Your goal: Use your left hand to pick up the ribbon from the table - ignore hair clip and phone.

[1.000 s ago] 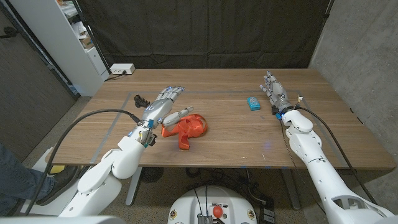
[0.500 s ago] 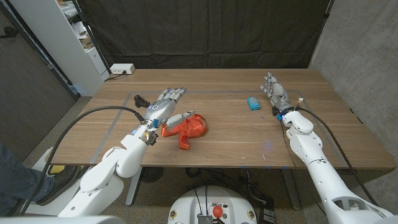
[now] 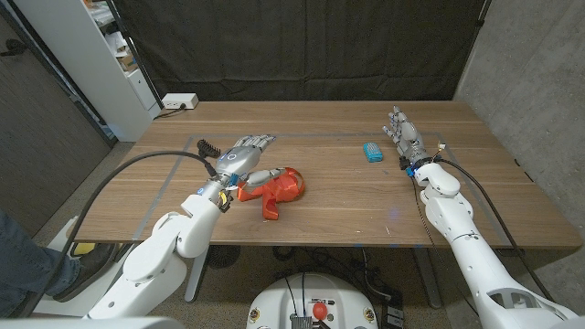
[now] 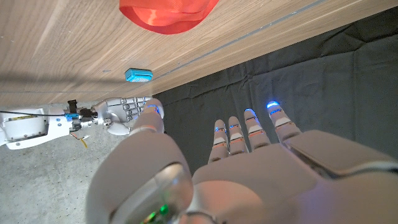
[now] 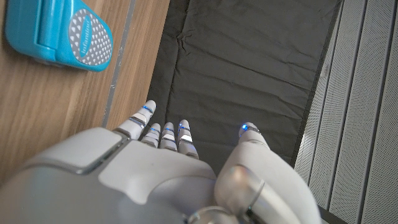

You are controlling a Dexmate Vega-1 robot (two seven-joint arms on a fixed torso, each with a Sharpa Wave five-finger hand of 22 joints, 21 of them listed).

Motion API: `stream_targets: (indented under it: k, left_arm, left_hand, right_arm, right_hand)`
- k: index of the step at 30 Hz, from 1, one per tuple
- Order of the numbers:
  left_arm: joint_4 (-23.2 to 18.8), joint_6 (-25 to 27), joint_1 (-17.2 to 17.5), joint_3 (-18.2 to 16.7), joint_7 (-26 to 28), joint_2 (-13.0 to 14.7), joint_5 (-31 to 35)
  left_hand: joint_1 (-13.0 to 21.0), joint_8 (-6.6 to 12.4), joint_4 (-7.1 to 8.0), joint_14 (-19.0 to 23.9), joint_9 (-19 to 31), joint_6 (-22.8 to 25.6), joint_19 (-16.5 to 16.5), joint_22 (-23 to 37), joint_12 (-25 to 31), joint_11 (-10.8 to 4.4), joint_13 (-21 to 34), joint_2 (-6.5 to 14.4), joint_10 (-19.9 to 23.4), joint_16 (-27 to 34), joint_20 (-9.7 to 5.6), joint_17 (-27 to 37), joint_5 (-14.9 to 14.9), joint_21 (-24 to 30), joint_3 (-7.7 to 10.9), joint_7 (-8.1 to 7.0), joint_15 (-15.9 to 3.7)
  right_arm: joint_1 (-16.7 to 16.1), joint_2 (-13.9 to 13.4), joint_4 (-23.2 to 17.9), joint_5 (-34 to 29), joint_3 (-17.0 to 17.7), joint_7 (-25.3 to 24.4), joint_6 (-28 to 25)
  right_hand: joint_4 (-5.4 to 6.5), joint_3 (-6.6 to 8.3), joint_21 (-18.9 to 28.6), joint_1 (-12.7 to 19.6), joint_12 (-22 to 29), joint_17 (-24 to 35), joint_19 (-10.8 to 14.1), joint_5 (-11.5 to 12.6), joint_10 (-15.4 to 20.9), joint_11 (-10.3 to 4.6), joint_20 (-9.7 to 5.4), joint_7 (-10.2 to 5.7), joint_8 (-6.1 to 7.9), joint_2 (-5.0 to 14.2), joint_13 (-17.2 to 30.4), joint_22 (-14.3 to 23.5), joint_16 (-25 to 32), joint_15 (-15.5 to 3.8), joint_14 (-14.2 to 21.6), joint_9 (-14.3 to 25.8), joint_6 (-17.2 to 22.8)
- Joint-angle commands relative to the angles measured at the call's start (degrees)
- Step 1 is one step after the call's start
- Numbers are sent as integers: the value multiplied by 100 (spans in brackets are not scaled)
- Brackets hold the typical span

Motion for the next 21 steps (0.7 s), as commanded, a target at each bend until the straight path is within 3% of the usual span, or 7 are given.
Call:
stream_targets:
  k: [1, 8, 13, 21]
  left_arm:
    - [-146, 450, -149, 208, -424, 127, 207]
    - [-271, 759, -314, 421, -1016, 268, 522]
    - [-287, 813, -382, 463, -1179, 325, 533]
    - [-333, 1068, -548, 768, -1529, 392, 1115]
  left_hand:
    - [163, 5, -8, 218, 23, 85, 309, 55, 56, -8, 27, -29, 115, 74, 22, 25, 36, 142, 39, -26, -15]
    - [279, 3, -3, 333, 28, 140, 578, 83, 70, 17, 45, -51, 163, 95, 28, 37, 23, 255, 48, -29, -3]
    - [336, 0, -5, 321, 31, 153, 677, 90, 44, 7, 54, -56, 102, 79, 31, 42, 11, 294, 55, -11, 13]
    - [427, 26, 2, 299, 41, 263, 828, 92, 33, 11, 78, -62, 65, 56, 37, 57, -14, 347, 63, 2, 44]
  right_arm:
    - [15, 4, 19, -12, 10, -20, 9]
    - [100, 8, 79, -16, -5, 7, 29]
    - [140, 9, 120, -16, -15, 25, 21]
    - [182, 11, 138, -19, -10, 30, 53]
  right_hand:
    - [-40, 5, -27, 41, 24, 28, 12, 9, -18, 39, 25, -18, 9, 30, 14, 31, 30, 16, -3, 28, 40]
    - [-43, 2, -28, 38, 24, 28, 9, 9, -21, 36, 32, -24, 7, 33, 14, 32, 31, 14, -1, 28, 36]
    - [-47, 1, -28, 38, 24, 28, 7, 9, -20, 35, 33, -30, 7, 35, 14, 32, 31, 13, -1, 28, 38]
    - [-50, -1, -27, 35, 26, 28, 6, 8, -15, 39, 39, -33, 5, 36, 14, 32, 31, 17, -1, 29, 32]
